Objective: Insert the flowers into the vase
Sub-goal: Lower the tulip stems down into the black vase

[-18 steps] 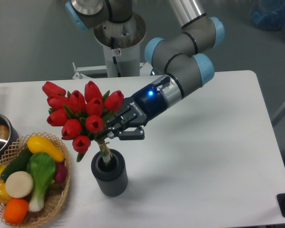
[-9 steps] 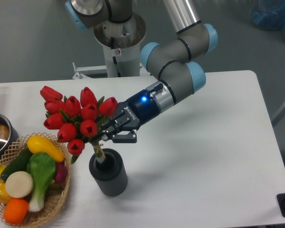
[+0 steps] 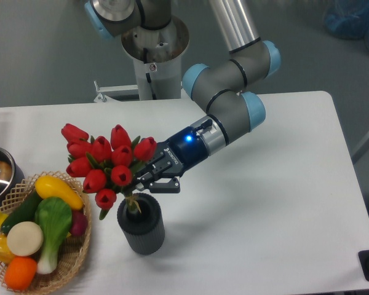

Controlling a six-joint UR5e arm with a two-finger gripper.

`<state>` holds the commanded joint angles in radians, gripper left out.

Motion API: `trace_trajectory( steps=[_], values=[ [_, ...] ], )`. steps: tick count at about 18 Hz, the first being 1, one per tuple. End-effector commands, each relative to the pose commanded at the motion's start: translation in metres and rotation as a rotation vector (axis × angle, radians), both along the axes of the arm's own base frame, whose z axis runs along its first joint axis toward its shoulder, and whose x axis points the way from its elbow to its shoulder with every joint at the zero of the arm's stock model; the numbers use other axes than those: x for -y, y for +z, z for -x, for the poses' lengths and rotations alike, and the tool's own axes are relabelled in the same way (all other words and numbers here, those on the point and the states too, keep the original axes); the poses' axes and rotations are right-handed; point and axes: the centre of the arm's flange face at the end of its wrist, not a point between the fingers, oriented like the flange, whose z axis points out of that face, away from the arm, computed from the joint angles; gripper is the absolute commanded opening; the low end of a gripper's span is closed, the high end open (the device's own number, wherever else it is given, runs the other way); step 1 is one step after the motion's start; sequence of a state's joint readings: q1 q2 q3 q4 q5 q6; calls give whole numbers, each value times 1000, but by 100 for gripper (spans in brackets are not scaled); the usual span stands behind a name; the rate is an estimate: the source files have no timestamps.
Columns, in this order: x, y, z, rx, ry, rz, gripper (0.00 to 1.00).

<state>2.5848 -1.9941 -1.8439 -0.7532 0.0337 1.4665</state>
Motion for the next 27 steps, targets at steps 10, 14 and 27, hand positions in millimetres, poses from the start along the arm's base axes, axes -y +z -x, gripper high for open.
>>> trace_trajectory(
  steps=[10, 14, 27],
  values=[
    [-6, -28, 20, 30, 9, 22, 15],
    [-5, -33, 18, 35, 10, 29, 15],
    [-1, -44, 11, 40, 7, 32, 18]
  ],
)
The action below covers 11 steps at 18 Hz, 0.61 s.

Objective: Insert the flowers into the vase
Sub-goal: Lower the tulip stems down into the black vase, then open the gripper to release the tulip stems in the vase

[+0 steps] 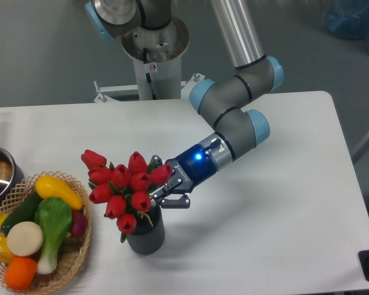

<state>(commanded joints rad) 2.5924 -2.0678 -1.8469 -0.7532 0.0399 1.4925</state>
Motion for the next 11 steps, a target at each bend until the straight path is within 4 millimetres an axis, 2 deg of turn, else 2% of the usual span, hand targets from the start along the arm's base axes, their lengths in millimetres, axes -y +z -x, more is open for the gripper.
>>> trace_trajectory(
  steps=[3, 11],
  values=[
    [0, -8, 0, -1, -1, 1, 18],
    [0, -15, 1, -2, -1, 3, 19]
  ],
)
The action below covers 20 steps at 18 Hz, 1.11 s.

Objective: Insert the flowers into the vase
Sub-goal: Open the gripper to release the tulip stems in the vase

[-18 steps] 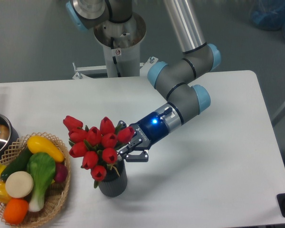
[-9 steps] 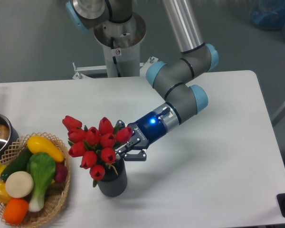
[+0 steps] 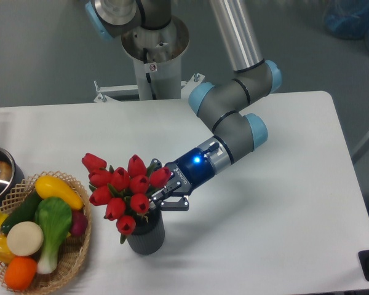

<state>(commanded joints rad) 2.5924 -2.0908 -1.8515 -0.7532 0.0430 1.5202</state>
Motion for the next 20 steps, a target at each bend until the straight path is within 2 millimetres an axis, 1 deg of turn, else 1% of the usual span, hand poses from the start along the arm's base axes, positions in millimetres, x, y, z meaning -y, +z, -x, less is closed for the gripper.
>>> trace_trajectory(
  steps=[4, 10, 11, 12, 14, 15, 20],
  values=[
    [-1, -6, -1, -15, -3, -7, 21],
    [-1, -8, 0, -14, -3, -7, 22],
    [-1, -8, 0, -14, -3, -7, 23],
    [-1, -7, 0, -15, -3, -7, 27],
    [-1, -7, 1, -15, -1, -7, 29],
    [-1, -7, 0, -16, -3, -8, 32],
    [-1, -7, 1, -16, -1, -8, 37]
  ],
)
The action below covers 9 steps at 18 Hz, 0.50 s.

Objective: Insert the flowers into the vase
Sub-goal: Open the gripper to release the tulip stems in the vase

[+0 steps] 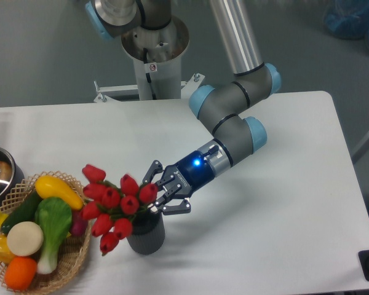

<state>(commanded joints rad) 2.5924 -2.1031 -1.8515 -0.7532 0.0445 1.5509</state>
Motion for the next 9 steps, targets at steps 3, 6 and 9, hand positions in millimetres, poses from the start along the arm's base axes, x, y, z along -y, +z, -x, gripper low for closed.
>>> trace_trajectory(
  steps=[3, 6, 9],
  values=[
    [1, 1, 1, -1, 2, -1, 45],
    [1, 2, 1, -3, 2, -2, 57],
    [2, 3, 2, -4, 5, -2, 76]
  ],
)
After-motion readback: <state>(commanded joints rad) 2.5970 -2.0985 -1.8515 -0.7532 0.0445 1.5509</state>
